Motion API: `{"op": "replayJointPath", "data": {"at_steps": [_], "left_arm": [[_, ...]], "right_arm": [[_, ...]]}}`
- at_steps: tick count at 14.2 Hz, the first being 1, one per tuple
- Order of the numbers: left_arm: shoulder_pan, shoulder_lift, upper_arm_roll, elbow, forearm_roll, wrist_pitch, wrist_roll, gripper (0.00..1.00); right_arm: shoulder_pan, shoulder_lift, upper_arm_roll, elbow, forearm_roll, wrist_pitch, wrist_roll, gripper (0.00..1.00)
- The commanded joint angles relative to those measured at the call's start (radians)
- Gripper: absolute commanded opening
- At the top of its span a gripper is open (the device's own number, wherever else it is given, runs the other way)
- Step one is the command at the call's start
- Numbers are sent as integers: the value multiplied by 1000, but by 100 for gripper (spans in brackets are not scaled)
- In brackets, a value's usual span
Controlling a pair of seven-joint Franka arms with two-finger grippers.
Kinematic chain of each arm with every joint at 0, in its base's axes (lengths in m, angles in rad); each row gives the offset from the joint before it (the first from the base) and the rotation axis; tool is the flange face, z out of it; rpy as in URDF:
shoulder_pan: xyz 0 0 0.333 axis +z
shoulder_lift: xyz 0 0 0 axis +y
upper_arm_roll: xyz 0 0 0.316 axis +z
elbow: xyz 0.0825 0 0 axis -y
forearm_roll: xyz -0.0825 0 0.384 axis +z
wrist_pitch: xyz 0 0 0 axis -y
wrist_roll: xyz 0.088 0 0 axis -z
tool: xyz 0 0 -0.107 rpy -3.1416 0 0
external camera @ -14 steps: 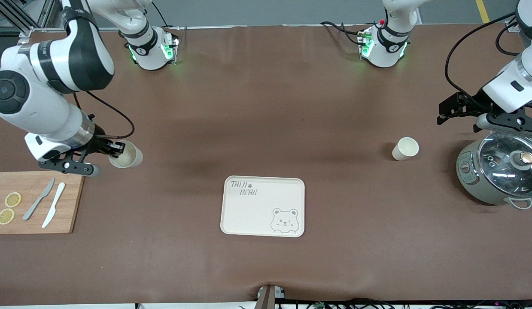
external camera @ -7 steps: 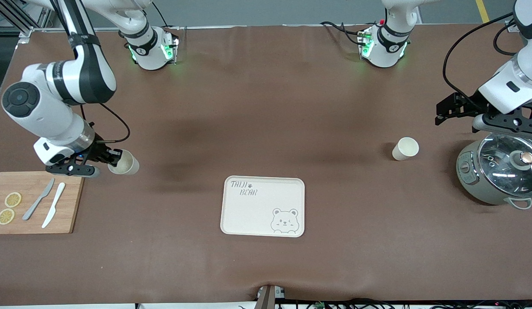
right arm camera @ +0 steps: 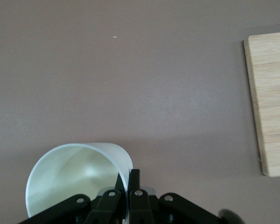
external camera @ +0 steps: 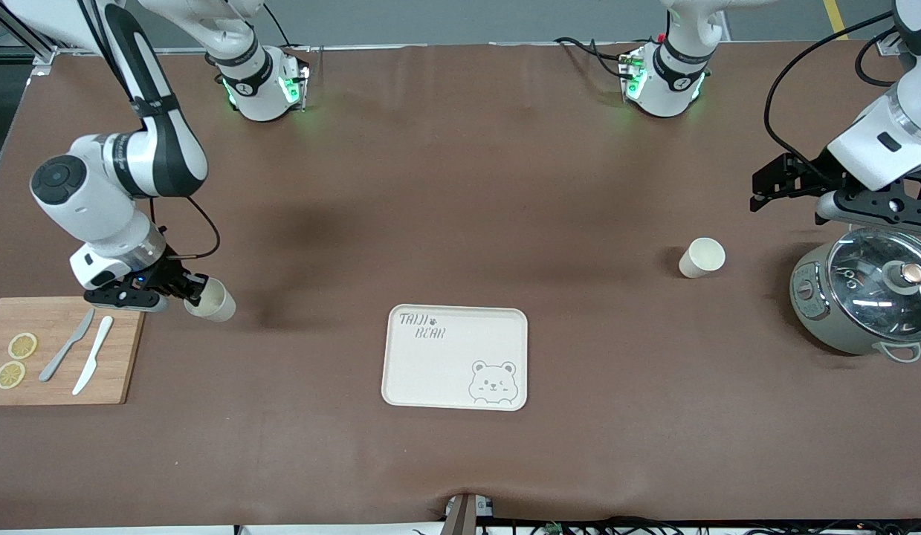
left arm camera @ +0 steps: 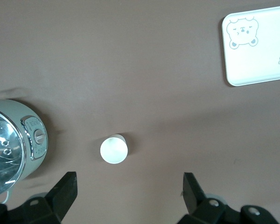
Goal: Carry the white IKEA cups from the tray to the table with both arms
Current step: 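Lower the held cup beside the cutting board with the right gripper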
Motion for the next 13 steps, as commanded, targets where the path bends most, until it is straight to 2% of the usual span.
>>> {"op": "replayJointPath", "data": {"at_steps": [1, 4, 8, 13], "left_arm": [[-67, 13, 61, 44, 22, -36, -20, 100], [-101, 13, 89, 44, 22, -36, -20, 100], [-100, 13, 93, 45, 22, -38, -20, 100], [-51, 12, 52, 54, 22, -38, -19, 100]], "right_arm": [[-15, 80, 15, -3, 13, 108, -14, 0], [-14, 141, 15, -3, 12, 170, -15, 0], [-9, 177, 15, -1, 12, 211, -14, 0], [-9, 194, 15, -1, 12, 239, -14, 0]]}}
